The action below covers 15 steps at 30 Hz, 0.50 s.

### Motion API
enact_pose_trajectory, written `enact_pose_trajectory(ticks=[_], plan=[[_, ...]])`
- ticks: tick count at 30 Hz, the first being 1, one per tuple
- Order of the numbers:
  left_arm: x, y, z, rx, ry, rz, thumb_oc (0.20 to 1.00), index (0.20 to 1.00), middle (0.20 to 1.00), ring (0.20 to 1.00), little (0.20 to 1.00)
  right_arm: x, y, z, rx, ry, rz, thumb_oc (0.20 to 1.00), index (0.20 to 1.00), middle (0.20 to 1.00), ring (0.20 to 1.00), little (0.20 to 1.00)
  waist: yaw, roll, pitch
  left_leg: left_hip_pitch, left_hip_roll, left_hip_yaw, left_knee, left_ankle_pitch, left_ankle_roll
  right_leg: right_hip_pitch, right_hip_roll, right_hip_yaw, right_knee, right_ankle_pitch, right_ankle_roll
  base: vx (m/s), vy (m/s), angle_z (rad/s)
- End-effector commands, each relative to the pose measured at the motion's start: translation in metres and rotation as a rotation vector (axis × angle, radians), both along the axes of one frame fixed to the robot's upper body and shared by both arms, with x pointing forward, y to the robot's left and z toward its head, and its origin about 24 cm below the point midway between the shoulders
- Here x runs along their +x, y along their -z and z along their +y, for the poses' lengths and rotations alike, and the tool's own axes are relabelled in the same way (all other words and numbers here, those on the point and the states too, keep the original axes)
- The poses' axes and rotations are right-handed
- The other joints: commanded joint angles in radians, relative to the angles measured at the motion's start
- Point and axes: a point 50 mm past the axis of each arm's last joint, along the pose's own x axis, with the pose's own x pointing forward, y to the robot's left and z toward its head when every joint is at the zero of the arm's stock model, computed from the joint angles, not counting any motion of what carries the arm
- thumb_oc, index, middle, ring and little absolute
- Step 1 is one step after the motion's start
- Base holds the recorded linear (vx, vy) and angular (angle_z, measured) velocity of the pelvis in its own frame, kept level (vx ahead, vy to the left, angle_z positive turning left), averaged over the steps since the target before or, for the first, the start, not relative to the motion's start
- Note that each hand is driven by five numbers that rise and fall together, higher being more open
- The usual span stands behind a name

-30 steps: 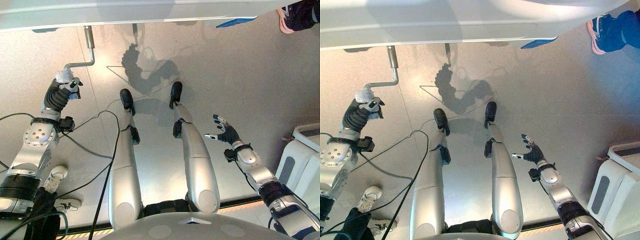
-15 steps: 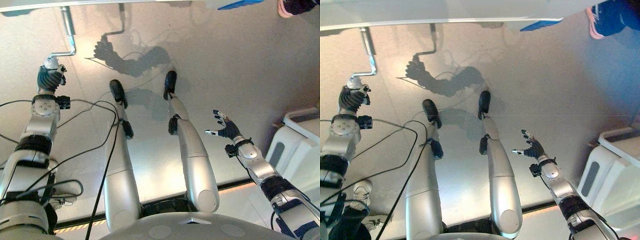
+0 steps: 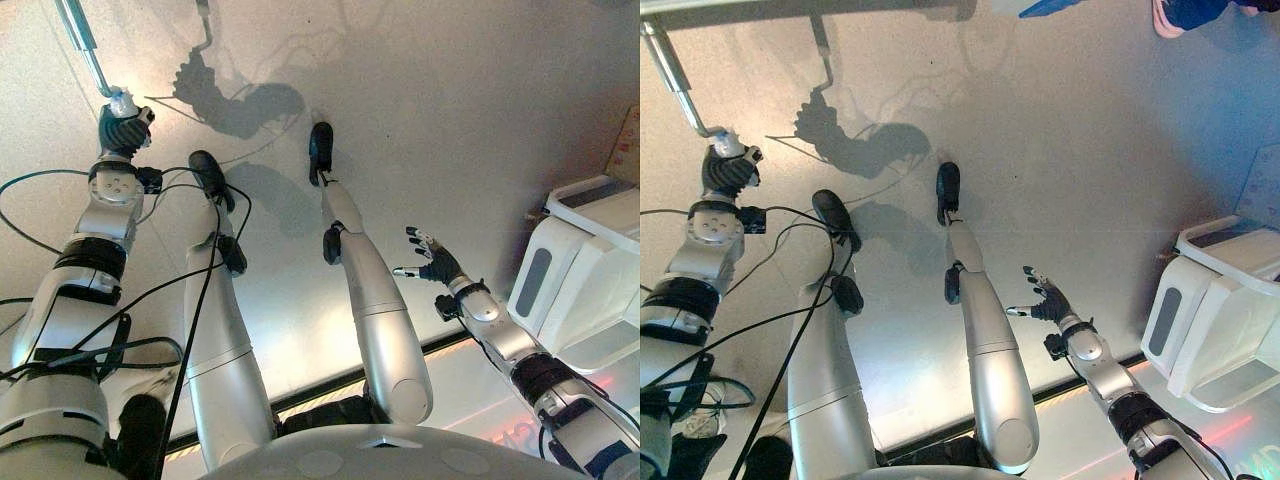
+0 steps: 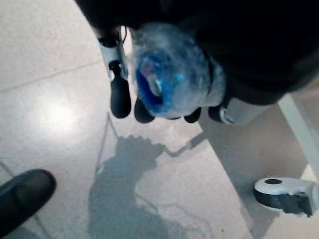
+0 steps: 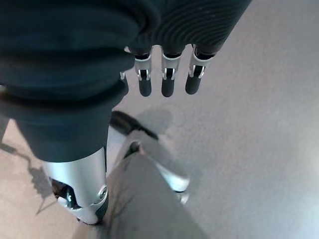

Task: Raise the hospital bed

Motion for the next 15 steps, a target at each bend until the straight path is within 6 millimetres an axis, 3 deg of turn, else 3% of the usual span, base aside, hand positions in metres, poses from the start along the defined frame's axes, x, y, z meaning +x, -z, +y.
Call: enact_pose_trajectory(ticks=[1, 13, 14, 15], plan=[[0.004, -0.024, 0.007, 0.07, -0.049, -0.01, 0.2, 0.2, 0.2, 0.2, 0.2, -0.008, 0.002, 0.006, 0.032, -0.013, 0.001, 1.0, 1.0, 1.0, 1.0, 1.0, 0.003, -0.099, -0.005, 0.115, -0.044, 0.049, -0.02, -0.074, -0.007, 0.009, -0.038, 0.02, 0.078, -0.076, 0.099, 0.0, 0.0, 0.0], [-0.001, -0.014, 0.01, 0.054, -0.057, 0.002, 0.2, 0.2, 0.2, 0.2, 0.2, -0.009, 0.001, -0.002, 0.009, -0.006, -0.003, 1.0, 1.0, 1.0, 1.0, 1.0, 0.005, -0.084, -0.005, 0.119, -0.042, 0.044, -0.02, -0.065, -0.005, 0.0, -0.032, 0.016, 0.107, -0.085, 0.088, -0.01, -0.018, -0.01], [0.0, -0.013, 0.009, 0.049, -0.054, 0.002, 1.0, 1.0, 1.0, 1.0, 1.0, -0.009, 0.0, -0.003, 0.005, -0.004, -0.003, 1.0, 1.0, 1.0, 1.0, 1.0, 0.004, -0.084, -0.005, 0.121, -0.042, 0.043, -0.026, -0.063, -0.005, 0.002, -0.033, 0.015, 0.104, -0.083, 0.088, 0.0, 0.0, 0.0], [-0.001, -0.012, 0.009, 0.045, -0.054, 0.005, 1.0, 1.0, 1.0, 1.0, 1.0, -0.009, 0.0, -0.004, 0.005, -0.002, -0.004, 1.0, 1.0, 1.0, 1.0, 1.0, 0.004, -0.083, -0.005, 0.123, -0.042, 0.043, -0.033, -0.06, -0.006, 0.003, -0.034, 0.015, 0.101, -0.082, 0.088, 0.0, 0.0, 0.0]])
